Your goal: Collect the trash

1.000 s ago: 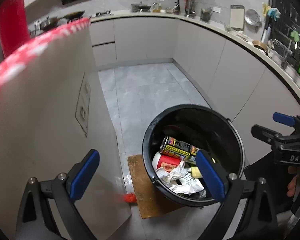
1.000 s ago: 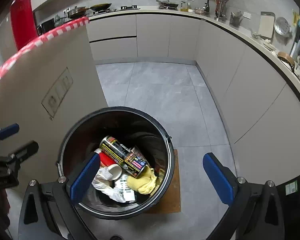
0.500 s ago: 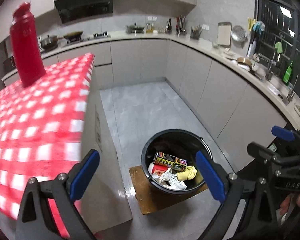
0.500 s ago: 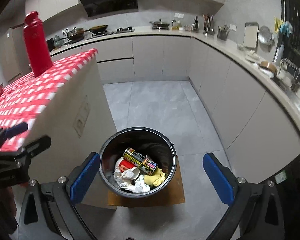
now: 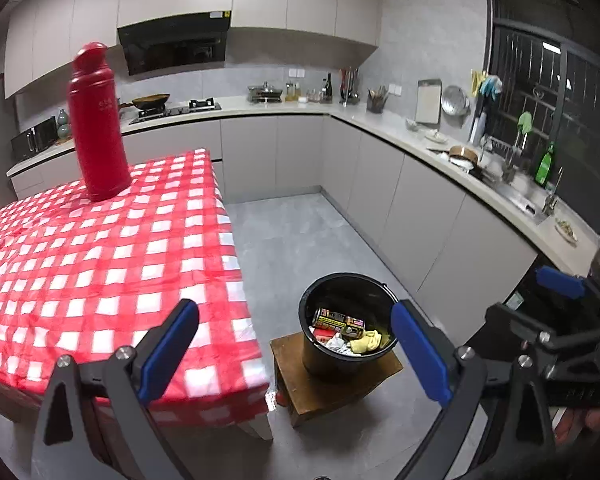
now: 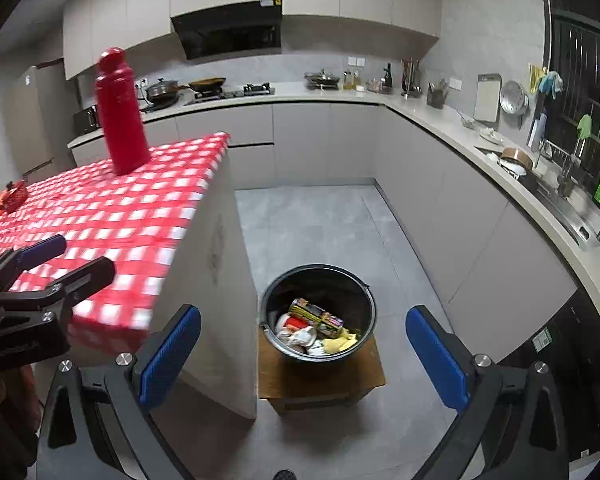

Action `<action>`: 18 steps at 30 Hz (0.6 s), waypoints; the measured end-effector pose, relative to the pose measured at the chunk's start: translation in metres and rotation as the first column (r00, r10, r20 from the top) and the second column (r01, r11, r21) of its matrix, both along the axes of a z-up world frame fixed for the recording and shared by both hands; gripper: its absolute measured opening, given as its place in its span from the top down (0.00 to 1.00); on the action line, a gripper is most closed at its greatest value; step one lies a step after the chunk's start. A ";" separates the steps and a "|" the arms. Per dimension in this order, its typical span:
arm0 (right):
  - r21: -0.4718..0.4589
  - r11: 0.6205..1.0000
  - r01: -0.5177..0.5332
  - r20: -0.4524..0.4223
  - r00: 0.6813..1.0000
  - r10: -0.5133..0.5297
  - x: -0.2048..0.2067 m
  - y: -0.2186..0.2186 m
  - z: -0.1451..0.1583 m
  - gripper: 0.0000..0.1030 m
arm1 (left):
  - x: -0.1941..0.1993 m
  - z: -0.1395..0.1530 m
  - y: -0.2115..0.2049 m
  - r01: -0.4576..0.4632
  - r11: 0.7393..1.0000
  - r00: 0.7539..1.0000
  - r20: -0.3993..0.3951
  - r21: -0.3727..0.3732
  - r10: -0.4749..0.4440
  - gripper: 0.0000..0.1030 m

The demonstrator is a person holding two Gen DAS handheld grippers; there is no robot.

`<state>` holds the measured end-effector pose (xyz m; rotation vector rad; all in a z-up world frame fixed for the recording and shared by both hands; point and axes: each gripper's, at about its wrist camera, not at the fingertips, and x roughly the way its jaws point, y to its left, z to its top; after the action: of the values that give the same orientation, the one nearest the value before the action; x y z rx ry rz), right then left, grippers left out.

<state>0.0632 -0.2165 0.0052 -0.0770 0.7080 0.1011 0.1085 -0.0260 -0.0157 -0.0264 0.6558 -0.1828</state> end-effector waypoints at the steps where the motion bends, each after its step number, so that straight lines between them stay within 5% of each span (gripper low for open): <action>1: -0.007 1.000 -0.003 0.009 1.000 0.003 -0.007 0.007 0.003 0.00 | -0.004 0.003 0.004 0.005 1.000 1.000 0.008 -0.001 -0.005 0.05; 18: -0.013 0.998 0.054 0.070 0.996 -0.053 -0.050 0.043 0.029 0.00 | -0.048 0.019 0.043 0.018 1.000 0.996 0.083 0.008 -0.019 0.05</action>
<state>0.0127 -0.1740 0.0344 -0.0753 0.6404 0.0420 0.0604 0.0171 0.0028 -0.0053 0.5739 -0.1982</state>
